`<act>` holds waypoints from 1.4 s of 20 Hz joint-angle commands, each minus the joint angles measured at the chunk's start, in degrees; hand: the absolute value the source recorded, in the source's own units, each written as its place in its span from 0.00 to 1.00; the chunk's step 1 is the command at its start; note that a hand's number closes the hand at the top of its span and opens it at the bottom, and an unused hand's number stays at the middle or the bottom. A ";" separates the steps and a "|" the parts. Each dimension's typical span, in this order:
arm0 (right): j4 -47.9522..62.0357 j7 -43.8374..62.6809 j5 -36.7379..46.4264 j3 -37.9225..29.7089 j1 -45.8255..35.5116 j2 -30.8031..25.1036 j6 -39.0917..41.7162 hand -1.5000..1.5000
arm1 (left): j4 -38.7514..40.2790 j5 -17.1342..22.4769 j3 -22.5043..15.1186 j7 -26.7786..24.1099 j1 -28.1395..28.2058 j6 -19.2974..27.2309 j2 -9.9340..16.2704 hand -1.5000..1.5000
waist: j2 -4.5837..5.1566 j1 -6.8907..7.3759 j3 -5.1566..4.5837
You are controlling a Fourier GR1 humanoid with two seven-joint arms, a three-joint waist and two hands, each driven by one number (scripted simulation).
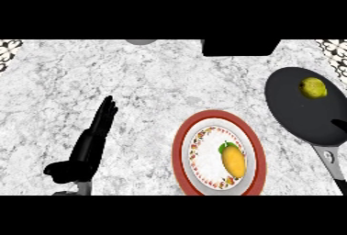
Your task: Pick the pear from the plate and place it in the pan
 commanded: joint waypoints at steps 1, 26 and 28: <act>-13.23 1.60 -3.15 0.00 10.06 1.77 3.83 0.00 | 3.86 -0.85 0.42 -3.46 -0.45 0.24 -1.38 0.50 | 0.13 0.02 -0.03; -34.90 9.27 6.33 -3.00 24.75 7.86 3.09 0.00 | -1.60 -2.48 2.48 0.95 0.55 -3.60 -2.45 0.50 | 0.33 0.97 0.05; -32.55 4.65 10.10 -1.55 24.76 10.67 -0.22 0.00 | -0.31 -3.75 0.94 1.18 -0.34 -2.05 -4.48 0.50 | 0.35 0.96 0.06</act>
